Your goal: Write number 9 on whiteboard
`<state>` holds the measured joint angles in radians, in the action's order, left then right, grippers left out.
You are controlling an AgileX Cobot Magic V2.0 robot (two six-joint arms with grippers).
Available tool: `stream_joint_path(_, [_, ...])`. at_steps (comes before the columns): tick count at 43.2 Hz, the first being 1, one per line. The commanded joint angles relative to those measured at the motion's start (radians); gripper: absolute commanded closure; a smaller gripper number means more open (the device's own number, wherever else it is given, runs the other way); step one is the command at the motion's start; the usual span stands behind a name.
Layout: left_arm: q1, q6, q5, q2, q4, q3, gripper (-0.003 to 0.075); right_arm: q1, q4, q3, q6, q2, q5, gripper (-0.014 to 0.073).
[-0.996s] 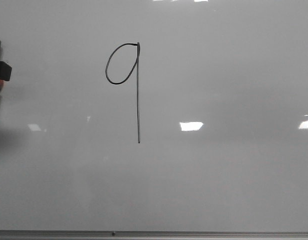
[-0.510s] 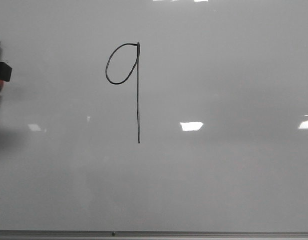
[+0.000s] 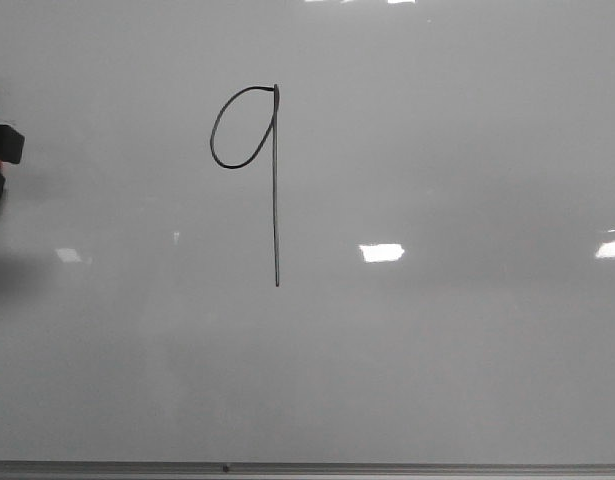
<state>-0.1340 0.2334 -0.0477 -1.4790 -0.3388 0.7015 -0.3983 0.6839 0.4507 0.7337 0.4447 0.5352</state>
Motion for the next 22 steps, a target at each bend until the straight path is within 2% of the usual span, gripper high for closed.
stream_joint_path(1, [0.000, -0.011, -0.069, 0.025, -0.008, 0.029, 0.0426, 0.008, 0.030, 0.023, 0.001, 0.002, -0.049, 0.0661])
stream_joint_path(12, [0.000, -0.011, -0.075, 0.025, -0.008, 0.029, 0.0232, 0.008, 0.030, 0.023, 0.001, 0.002, -0.049, 0.0661])
stream_joint_path(22, [0.000, -0.011, -0.043, 0.088, -0.001, 0.029, 0.0217, 0.008, 0.030, 0.023, 0.001, 0.002, -0.049, 0.0661])
